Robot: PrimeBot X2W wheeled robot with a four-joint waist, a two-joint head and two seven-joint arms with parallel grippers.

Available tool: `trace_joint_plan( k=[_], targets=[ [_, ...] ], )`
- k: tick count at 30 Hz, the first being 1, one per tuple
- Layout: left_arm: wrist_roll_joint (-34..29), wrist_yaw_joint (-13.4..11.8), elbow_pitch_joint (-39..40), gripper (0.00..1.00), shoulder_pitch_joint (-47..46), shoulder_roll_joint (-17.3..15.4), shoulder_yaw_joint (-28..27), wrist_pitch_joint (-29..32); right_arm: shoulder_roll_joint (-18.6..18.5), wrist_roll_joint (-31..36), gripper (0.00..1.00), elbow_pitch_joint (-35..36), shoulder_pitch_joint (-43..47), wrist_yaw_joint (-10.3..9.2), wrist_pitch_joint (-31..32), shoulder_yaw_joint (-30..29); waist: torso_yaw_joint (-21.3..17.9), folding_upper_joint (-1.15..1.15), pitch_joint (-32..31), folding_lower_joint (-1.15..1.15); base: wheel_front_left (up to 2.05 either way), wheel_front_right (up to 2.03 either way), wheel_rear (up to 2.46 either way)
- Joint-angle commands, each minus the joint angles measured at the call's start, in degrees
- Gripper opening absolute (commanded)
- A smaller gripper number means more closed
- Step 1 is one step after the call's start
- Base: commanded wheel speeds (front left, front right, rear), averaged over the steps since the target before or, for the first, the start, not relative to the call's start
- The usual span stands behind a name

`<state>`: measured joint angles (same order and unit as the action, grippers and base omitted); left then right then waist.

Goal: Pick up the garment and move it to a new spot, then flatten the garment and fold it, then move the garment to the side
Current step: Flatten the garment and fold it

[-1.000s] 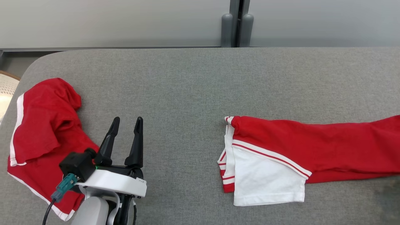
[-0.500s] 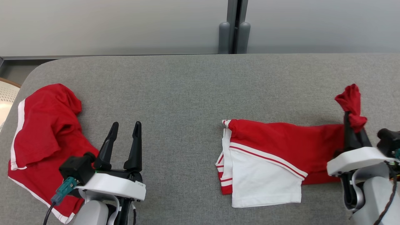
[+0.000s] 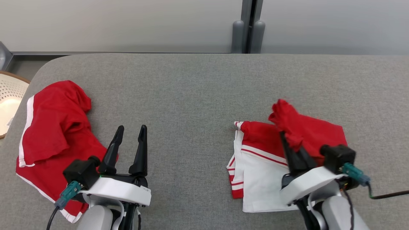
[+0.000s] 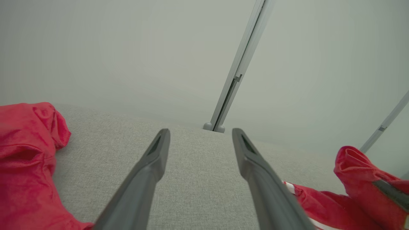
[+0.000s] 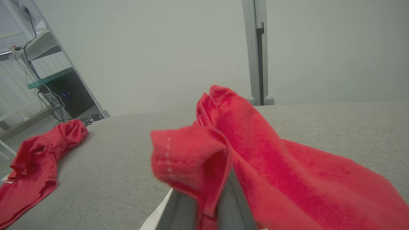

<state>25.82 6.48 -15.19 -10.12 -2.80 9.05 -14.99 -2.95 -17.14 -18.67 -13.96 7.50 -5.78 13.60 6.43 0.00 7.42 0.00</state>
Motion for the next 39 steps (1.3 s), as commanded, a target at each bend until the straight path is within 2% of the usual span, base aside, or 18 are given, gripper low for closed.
trace_joint_plan(
  k=[1,14,16,20,22,24,31,34,37,39],
  targets=[
    [0.4,-0.2,0.0,1.00,-0.4,-0.2,0.0,-0.3,0.0,-0.6,0.00,-0.3,0.6,-0.02,0.0,1.1,0.3,0.00,0.3,0.00,0.00,0.00,0.00],
    [1.4,-0.3,-0.9,1.00,-1.2,-0.2,0.6,-0.3,0.0,-4.2,0.00,-9.8,-1.9,-0.02,-2.4,12.5,2.1,0.00,1.8,0.00,0.00,0.00,0.00],
    [1.5,-0.3,-0.9,1.00,-1.2,-0.2,0.6,-0.3,0.0,-4.2,1.00,-11.4,-2.6,-0.02,-2.8,13.6,2.1,0.00,1.9,0.00,0.00,0.00,0.00],
    [1.5,-0.2,-1.1,1.00,-1.3,-0.2,0.7,-0.3,0.0,-6.1,1.00,-13.2,-3.3,-0.02,-3.7,16.7,2.2,0.00,2.0,0.00,0.00,0.00,0.00],
    [1.6,-0.2,-1.2,1.00,-1.4,-0.2,0.7,-0.3,0.0,-9.2,1.00,-13.3,-3.7,-0.02,-3.4,20.0,2.1,0.00,2.0,0.00,0.00,0.00,0.00],
    [1.6,-0.2,-1.4,1.00,-1.4,-0.2,0.8,-0.3,0.0,-11.4,1.00,-13.0,-3.9,-0.02,-2.1,23.3,2.0,0.00,2.0,0.00,0.00,0.00,0.00],
    [1.5,-0.3,-1.5,1.00,-1.4,-0.2,0.7,-0.3,0.0,-17.4,1.00,-11.5,-5.5,-0.02,-1.2,28.9,1.6,0.00,1.5,0.00,0.00,0.00,0.00],
    [1.3,-0.4,-1.5,1.00,-1.1,-0.2,0.5,-0.3,-0.1,-17.6,1.00,-11.6,-6.8,-0.02,-2.7,27.9,1.3,0.00,1.2,0.00,0.00,0.00,0.00],
    [1.0,-0.3,-1.3,1.00,-0.9,-0.2,0.0,-0.3,-0.3,-15.5,1.00,-12.0,-8.6,-0.02,-5.2,23.9,0.8,0.00,0.8,0.00,0.00,0.00,0.00],
    [0.8,-0.3,-0.8,1.00,-0.8,-0.2,-0.3,-0.3,-1.9,-12.6,1.00,-11.7,-9.7,-0.02,-6.6,20.5,0.4,0.00,0.6,0.00,0.00,0.00,0.00]
  ],
)
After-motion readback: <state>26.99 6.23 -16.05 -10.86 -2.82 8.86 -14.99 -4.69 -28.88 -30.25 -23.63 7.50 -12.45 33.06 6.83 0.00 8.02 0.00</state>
